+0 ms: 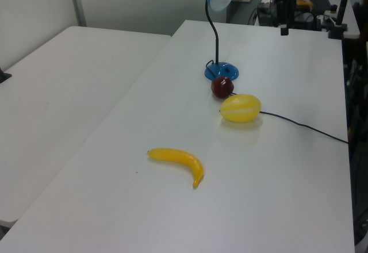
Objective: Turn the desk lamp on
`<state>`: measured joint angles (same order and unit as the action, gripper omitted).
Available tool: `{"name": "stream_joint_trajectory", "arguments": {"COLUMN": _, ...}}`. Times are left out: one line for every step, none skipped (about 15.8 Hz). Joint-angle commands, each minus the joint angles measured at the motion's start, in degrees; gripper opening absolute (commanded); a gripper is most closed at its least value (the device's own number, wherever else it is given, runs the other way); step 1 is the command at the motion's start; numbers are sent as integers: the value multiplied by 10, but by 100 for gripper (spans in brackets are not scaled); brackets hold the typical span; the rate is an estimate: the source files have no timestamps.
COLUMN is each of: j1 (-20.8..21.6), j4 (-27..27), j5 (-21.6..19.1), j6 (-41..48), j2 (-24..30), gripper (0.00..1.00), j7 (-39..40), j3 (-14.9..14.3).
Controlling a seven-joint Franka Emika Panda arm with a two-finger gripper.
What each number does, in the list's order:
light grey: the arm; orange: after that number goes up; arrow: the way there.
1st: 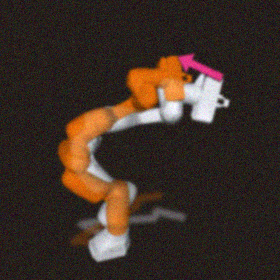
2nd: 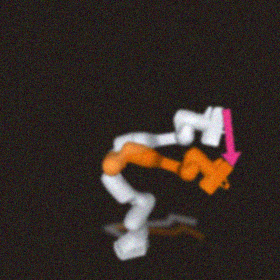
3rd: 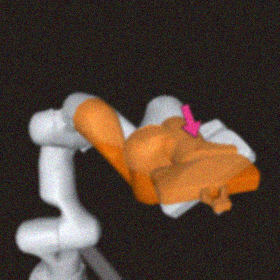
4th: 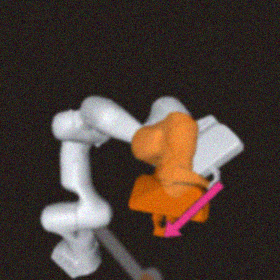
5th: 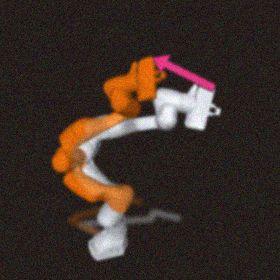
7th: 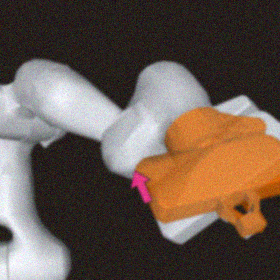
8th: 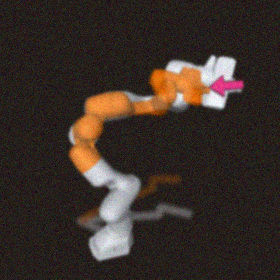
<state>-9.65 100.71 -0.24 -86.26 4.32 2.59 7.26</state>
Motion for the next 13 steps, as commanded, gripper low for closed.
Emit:
{"name": "stream_joint_trajectory", "arguments": {"j1": -3, "j4": -3, "j5": -11, "j6": 18, "j2": 9, "gripper": 100, "j7": 12, "j3": -1}}
{"name": "stream_joint_trajectory", "arguments": {"j1": -3, "j4": -3, "j5": -11, "j6": 18, "j2": 9, "gripper": 100, "j7": 11, "j3": -1}}
{"name": "stream_joint_trajectory", "arguments": {"j1": -3, "j4": -3, "j5": -11, "j6": 17, "j2": 8, "gripper": 100, "j7": 11, "j3": -1}}
{"name": "stream_joint_trajectory", "arguments": {"j1": -5, "j4": -3, "j5": -10, "j6": 15, "j2": 7, "gripper": 100, "j7": 11, "j3": -1}}
{"name": "stream_joint_trajectory", "arguments": {"j1": -10, "j4": -3, "j5": -11, "j6": 13, "j2": 6, "gripper": 100, "j7": 11, "j3": -1}}
{"name": "stream_joint_trajectory", "arguments": {"j1": -12, "j4": -3, "j5": -11, "j6": 10, "j2": 4, "gripper": 100, "j7": 11, "j3": -1}}
{"name": "stream_joint_trajectory", "arguments": {"j1": -18, "j4": -3, "j5": -11, "j6": 8, "j2": 3, "gripper": 100, "j7": 11, "j3": -1}}
{"name": "stream_joint_trajectory", "arguments": {"j1": -26, "j4": -3, "j5": -10, "j6": 7, "j2": 3, "gripper": 100, "j7": 15, "j3": -1}}
{"name": "stream_joint_trajectory", "arguments": {"j1": -31, "j4": -3, "j5": -10, "j6": 4, "j2": 3, "gripper": 100, "j7": 15, "j3": -1}}
{"name": "stream_joint_trajectory", "arguments": {"j1": -34, "j4": -3, "j5": -10, "j6": -9, "j2": 3, "gripper": 95, "j7": 15, "j3": -1}}
{"name": "stream_joint_trajectory", "arguments": {"j1": -38, "j4": -3, "j5": -11, "j6": -23, "j2": 2, "gripper": 86, "j7": 8, "j3": -1}}
{"name": "stream_joint_trajectory", "arguments": {"j1": -41, "j4": -3, "j5": -13, "j6": -34, "j2": -1, "gripper": 73, "j7": 6, "j3": -1}}
{"name": "stream_joint_trajectory", "arguments": {"j1": -42, "j4": -3, "j5": -13, "j6": -39, "j2": -2, "gripper": 57, "j7": 1, "j3": -1}}
